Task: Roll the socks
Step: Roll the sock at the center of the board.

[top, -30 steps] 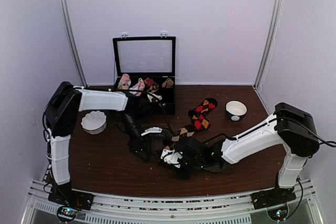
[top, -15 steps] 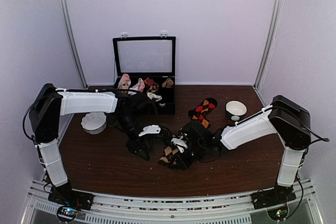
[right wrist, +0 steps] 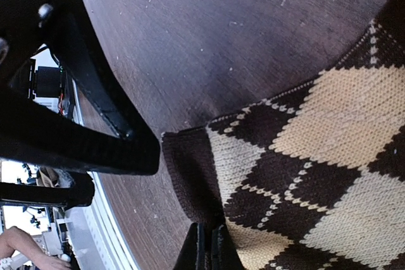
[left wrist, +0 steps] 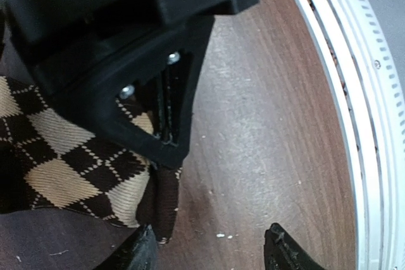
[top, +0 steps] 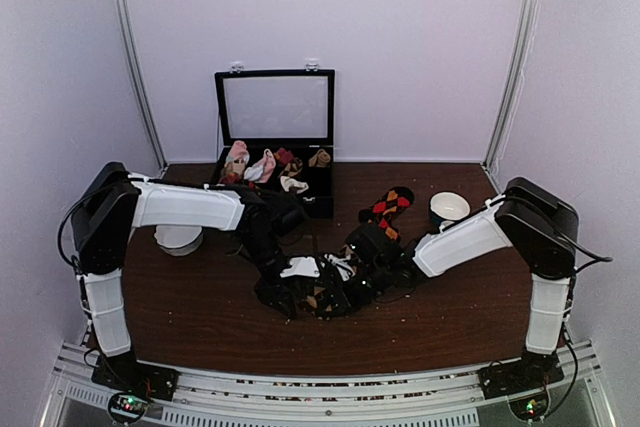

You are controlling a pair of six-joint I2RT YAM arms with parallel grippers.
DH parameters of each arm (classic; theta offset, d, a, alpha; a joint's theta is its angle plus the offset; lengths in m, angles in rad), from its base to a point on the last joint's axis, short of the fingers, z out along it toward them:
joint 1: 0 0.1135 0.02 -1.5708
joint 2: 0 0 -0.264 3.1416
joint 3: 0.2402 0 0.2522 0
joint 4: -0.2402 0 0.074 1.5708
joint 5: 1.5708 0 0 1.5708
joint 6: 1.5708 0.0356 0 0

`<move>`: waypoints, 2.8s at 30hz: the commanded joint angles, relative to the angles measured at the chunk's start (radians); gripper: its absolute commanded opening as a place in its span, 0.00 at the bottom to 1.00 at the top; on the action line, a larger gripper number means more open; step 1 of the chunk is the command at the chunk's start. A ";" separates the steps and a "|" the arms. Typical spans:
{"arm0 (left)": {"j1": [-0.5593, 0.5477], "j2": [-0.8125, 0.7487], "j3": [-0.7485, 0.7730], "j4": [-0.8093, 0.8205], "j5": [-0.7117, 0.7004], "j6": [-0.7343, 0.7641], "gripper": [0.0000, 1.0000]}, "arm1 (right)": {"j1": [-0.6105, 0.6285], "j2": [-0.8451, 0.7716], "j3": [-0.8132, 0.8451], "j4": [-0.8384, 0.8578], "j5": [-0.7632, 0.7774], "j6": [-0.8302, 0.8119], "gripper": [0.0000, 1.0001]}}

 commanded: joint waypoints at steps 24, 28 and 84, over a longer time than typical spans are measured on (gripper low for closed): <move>-0.038 0.143 0.076 0.055 -0.101 0.039 0.18 | -0.041 0.053 -0.030 -0.063 0.014 0.064 0.00; -0.038 0.153 0.072 0.036 -0.108 0.029 0.08 | -0.049 0.039 -0.060 0.008 -0.020 0.088 0.04; 0.069 0.454 0.380 -0.473 0.285 -0.117 0.00 | 0.464 -0.432 -0.300 0.006 0.821 -0.880 0.50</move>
